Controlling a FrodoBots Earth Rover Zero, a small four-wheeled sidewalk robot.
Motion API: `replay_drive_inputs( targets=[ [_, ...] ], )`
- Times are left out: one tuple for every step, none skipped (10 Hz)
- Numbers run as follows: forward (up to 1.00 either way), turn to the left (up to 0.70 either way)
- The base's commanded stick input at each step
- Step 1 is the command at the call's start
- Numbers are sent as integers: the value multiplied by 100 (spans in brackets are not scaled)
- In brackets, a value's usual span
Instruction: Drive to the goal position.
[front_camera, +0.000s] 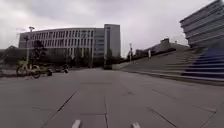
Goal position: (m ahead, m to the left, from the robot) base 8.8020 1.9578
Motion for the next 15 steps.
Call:
replay_drive_inputs(
  targets=[
    [70,0],
    [70,0],
    [70,0],
    [70,0],
    [70,0],
    [70,0],
    [70,0],
    [70,0],
    [70,0],
    [70,0],
    [70,0],
    [70,0],
    [70,0],
    [70,0],
    [70,0]
  ],
)
